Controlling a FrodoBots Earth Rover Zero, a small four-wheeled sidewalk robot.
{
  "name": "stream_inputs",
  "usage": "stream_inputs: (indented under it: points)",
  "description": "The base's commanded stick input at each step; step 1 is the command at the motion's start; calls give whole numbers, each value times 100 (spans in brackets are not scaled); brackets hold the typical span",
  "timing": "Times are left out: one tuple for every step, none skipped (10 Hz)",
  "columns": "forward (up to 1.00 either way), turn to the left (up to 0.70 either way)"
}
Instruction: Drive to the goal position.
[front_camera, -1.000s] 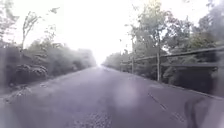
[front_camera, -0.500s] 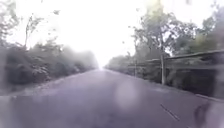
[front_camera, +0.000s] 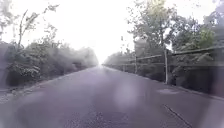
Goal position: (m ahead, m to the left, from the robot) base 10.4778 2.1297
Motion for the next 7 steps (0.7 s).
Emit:
stream_inputs:
  points:
    - [100, 0]
    - [100, 0]
    - [100, 0]
    - [100, 0]
    - [100, 0]
    - [100, 0]
    - [100, 0]
